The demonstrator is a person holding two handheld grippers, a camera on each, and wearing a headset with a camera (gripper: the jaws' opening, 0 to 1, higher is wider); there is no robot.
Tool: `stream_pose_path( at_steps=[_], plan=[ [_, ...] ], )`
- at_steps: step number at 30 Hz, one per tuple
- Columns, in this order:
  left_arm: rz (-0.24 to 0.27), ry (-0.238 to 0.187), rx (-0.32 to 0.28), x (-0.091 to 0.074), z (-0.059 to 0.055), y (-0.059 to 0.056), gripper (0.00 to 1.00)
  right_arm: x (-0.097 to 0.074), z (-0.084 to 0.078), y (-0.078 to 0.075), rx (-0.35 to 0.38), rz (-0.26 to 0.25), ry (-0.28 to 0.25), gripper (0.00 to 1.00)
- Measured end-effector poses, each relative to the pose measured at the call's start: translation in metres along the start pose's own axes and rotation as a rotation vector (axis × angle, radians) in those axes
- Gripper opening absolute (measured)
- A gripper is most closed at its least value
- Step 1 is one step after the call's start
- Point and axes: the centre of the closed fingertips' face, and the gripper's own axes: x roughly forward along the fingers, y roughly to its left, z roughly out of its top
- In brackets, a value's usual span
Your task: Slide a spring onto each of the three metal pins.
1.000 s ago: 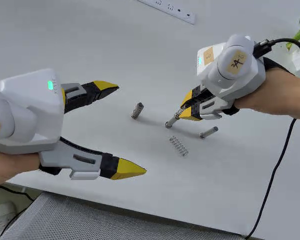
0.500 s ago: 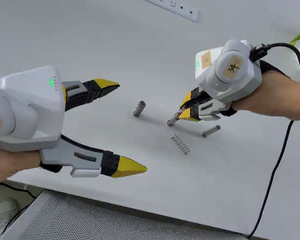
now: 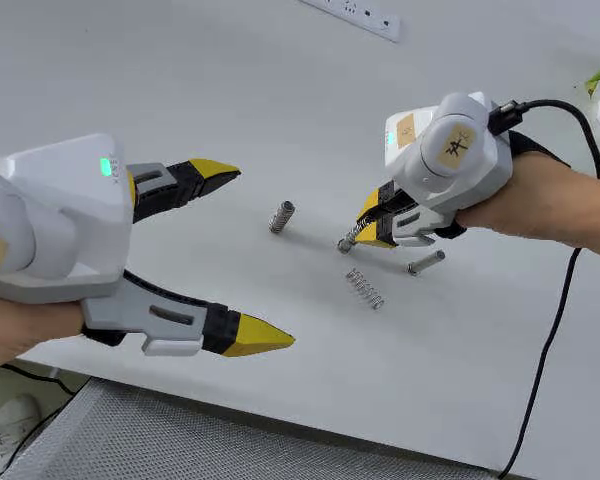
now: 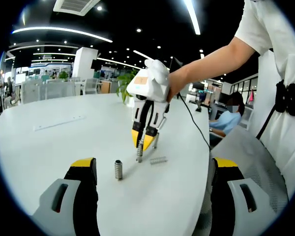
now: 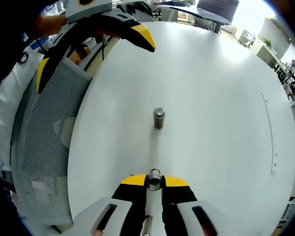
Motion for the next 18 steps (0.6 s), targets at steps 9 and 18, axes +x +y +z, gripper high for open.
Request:
stream_pose_path(
  at_steps=[9, 18],
  plan=[
    [0.0, 0.001, -0.005, 0.0001, -0.0012, 0.0008, 0.96, 0.0051, 0.0037, 0.0034, 0.005, 0.004, -0.002, 0.08],
    [-0.004, 0.0, -0.009, 0.0006, -0.0014, 0.0005, 0.96, 0.0085, 0.005, 0.0073, 0.004, 0.008, 0.0, 0.08]
  ],
)
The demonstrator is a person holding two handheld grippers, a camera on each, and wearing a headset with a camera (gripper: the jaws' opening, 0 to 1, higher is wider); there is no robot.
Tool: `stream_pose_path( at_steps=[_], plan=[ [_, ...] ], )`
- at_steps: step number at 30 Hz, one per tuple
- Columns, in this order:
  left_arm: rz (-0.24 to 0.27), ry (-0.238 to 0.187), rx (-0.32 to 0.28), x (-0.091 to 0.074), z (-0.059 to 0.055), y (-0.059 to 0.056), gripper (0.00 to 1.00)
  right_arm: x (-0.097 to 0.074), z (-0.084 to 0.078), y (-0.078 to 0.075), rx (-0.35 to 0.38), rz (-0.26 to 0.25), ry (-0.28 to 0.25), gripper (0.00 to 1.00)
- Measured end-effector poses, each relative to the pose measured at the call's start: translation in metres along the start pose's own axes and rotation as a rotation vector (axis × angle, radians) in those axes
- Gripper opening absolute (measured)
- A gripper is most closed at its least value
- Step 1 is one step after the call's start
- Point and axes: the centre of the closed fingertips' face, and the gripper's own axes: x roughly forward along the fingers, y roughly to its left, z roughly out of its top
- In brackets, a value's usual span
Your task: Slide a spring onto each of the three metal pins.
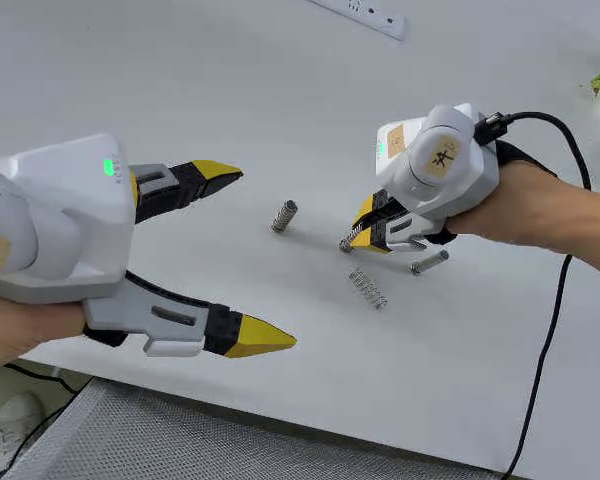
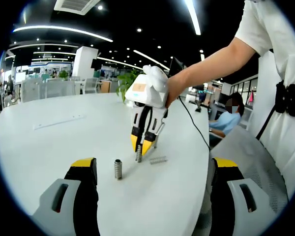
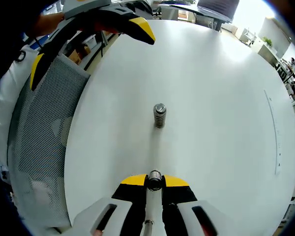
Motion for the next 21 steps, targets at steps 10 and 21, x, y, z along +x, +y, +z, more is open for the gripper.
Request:
stream_pose_path(
  at_steps=[10, 21],
  plan=[
    [-0.003, 0.002, -0.001, 0.0006, 0.0, 0.0001, 0.96, 0.0024, -0.0013, 0.0001, 0.003, 0.003, 0.001, 0.08],
    [-0.001, 0.005, 0.001, -0.0002, -0.0003, -0.0004, 0.96, 0.004, -0.0033, -0.0019, 0.008, -0.003, -0.002, 0.12]
  ],
)
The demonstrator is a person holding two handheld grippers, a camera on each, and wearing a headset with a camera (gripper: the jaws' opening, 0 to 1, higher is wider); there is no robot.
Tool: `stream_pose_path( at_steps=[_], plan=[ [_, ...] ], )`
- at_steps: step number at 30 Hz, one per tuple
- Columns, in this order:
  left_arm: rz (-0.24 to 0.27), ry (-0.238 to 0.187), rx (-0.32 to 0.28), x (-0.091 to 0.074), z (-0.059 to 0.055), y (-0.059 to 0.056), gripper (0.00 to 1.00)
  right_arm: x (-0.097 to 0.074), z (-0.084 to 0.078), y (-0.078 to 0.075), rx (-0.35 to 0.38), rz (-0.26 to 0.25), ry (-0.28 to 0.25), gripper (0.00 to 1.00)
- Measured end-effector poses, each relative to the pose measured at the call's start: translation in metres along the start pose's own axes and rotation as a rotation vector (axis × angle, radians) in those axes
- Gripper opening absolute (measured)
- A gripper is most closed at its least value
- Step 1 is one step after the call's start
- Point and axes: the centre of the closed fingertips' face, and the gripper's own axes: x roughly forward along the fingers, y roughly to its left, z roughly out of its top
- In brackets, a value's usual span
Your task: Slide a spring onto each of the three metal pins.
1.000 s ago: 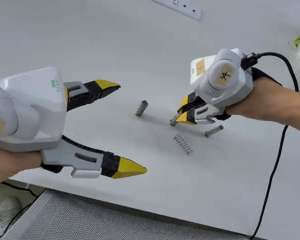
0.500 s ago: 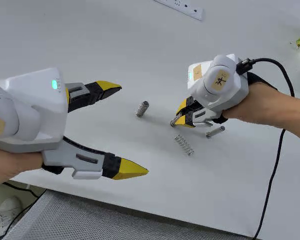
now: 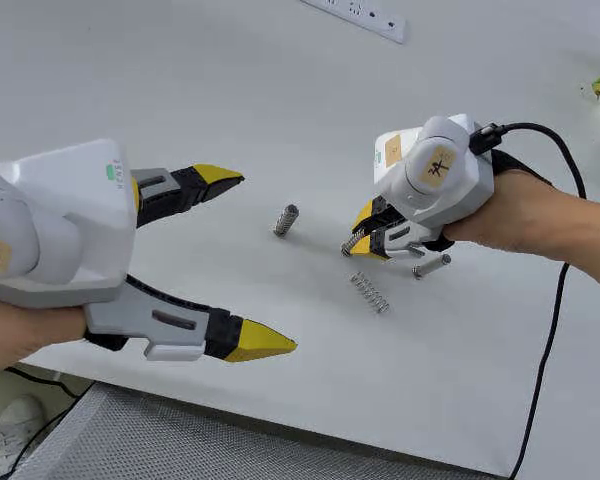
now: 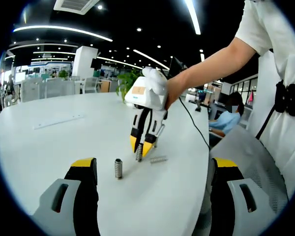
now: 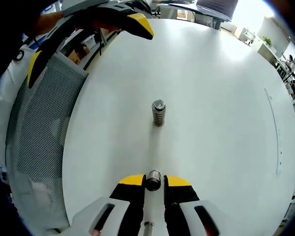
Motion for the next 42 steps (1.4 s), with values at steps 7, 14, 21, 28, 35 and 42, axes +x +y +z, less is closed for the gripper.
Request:
stream_pose_path(
  at_steps=[7, 14, 21, 28, 35, 42],
  plan=[
    [-0.001, 0.003, 0.004, 0.0, 0.0, -0.001, 0.96, -0.002, 0.0, -0.001, 0.004, -0.008, -0.008, 0.16],
    [-0.002, 0.004, 0.007, -0.001, 0.001, -0.001, 0.96, -0.006, 0.001, -0.002, 0.019, -0.016, -0.022, 0.22],
    [-0.002, 0.012, 0.014, -0.003, 0.002, -0.002, 0.96, -0.014, 0.003, -0.001, 0.042, -0.03, -0.048, 0.26],
    [-0.004, 0.021, 0.031, -0.004, 0.005, -0.001, 0.96, -0.025, 0.006, 0.0, 0.081, -0.055, -0.097, 0.31],
    [-0.006, 0.032, 0.044, -0.006, 0.007, -0.003, 0.96, -0.035, -0.001, 0.003, 0.12, -0.085, -0.146, 0.36],
    [0.001, 0.043, 0.055, -0.008, 0.008, -0.006, 0.97, -0.047, 0.0, 0.011, 0.157, -0.119, -0.193, 0.41]
  ],
)
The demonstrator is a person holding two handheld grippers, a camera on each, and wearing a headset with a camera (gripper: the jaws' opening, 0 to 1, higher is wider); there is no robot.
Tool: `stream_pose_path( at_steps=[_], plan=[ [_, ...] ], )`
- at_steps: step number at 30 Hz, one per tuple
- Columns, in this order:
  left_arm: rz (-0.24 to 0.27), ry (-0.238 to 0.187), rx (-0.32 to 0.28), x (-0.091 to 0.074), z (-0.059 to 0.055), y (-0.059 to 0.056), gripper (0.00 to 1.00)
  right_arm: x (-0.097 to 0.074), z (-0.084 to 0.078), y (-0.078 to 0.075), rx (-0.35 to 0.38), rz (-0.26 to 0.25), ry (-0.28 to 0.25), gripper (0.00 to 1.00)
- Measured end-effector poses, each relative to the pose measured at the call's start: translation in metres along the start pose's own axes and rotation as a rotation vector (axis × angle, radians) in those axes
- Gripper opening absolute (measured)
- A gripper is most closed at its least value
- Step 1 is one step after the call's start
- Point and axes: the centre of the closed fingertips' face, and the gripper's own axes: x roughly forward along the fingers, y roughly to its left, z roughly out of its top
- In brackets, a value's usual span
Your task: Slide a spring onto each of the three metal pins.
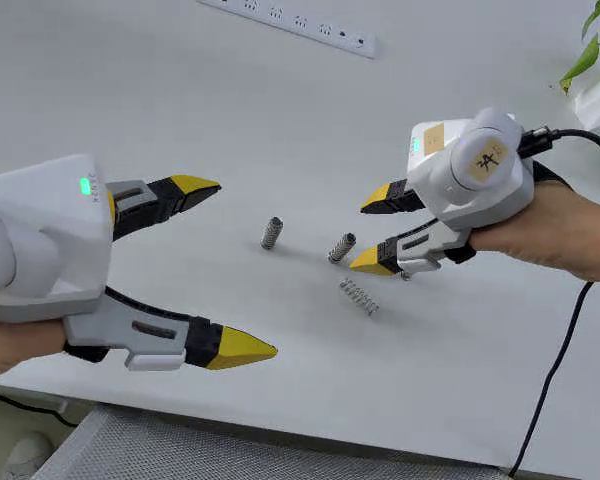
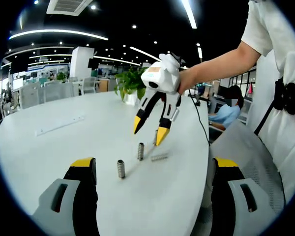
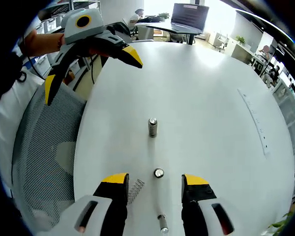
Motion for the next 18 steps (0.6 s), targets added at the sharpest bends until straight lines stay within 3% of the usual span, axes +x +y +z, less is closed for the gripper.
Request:
stream_pose_path(
  at_steps=[18],
  plan=[
    [0.011, 0.021, 0.017, -0.004, 0.005, -0.006, 0.98, -0.037, -0.015, 0.013, 0.112, -0.086, -0.15, 0.55]
  ],
)
